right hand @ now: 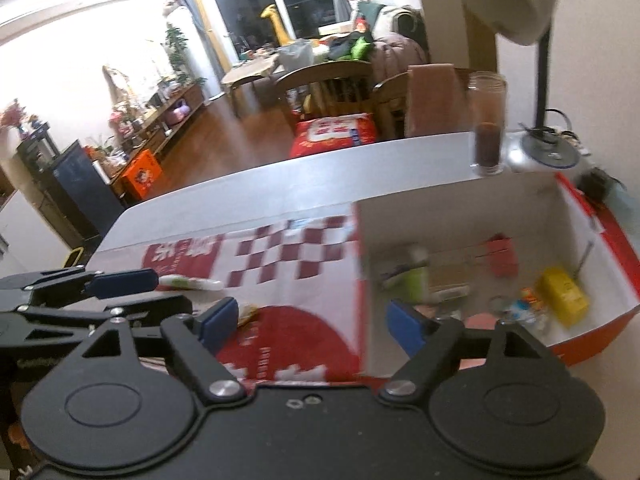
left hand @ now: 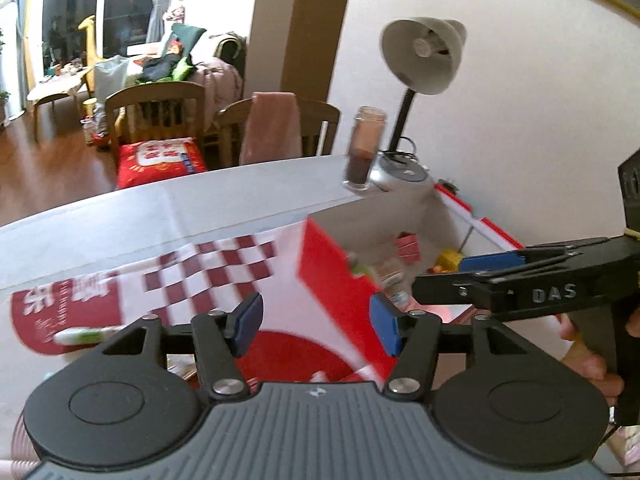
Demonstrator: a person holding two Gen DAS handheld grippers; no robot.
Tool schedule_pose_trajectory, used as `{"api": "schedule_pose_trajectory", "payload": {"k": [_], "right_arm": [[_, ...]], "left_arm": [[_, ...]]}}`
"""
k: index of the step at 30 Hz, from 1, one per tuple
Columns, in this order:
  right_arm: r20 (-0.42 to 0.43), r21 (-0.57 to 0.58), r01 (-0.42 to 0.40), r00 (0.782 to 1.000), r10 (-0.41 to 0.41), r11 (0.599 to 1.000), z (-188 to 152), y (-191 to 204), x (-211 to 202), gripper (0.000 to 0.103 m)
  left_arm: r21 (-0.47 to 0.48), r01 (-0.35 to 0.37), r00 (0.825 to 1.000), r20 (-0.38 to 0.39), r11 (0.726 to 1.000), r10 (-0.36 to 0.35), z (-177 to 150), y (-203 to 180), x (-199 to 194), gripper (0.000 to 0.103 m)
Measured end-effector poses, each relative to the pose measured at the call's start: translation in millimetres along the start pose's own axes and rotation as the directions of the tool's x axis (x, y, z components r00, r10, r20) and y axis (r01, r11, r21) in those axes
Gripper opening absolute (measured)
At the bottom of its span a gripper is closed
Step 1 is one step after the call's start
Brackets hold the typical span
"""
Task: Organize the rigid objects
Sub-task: 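Move both tools back over the remaining items on the table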
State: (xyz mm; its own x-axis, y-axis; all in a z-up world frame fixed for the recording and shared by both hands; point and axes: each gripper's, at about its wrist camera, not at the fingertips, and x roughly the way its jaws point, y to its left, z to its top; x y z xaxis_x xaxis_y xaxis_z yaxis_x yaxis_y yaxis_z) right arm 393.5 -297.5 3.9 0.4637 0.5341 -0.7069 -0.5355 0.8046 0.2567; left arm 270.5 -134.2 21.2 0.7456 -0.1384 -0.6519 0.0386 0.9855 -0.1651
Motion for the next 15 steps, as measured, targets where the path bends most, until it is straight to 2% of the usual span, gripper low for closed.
{"api": "schedule_pose_trajectory", "payload": {"k": [1,3,10,13,15], "right_arm": [[0.001,-0.004,-0.006,1.0,0.006,1.0,-2.1,7.0,0.9,0.085],[0.004,-0.017,-0.018,1.0,0.018,1.0,-7.2,24.3,5.3,0.089],[0.012,-0.053,-0.043,0.999,0.044,0.998,-22.7,77.9,20.3,0.1],[0.01,-0.087,-0.034,0.999,0.035,0.996,-28.3,100.5,28.3,0.101],[0.005,-0.109,-0.037,0.999,0.037,0.993,-32.7,114.5,34.9,0.103]], "left_arm": [[-0.005,-0.006,1.0,0.001,1.0,0.006,-3.6,8.3,-4.5,0.059],[-0.016,-0.02,1.0,0.007,1.0,0.02,-10.7,26.4,-12.6,0.069],[-0.059,-0.085,0.995,0.044,0.995,0.088,-30.8,91.3,-38.8,0.077],[-0.049,-0.126,0.989,0.068,0.991,0.129,-40.5,116.0,-47.4,0.078],[-0.048,-0.169,0.982,0.081,0.985,0.172,-48.0,131.0,-52.6,0.084]]}}
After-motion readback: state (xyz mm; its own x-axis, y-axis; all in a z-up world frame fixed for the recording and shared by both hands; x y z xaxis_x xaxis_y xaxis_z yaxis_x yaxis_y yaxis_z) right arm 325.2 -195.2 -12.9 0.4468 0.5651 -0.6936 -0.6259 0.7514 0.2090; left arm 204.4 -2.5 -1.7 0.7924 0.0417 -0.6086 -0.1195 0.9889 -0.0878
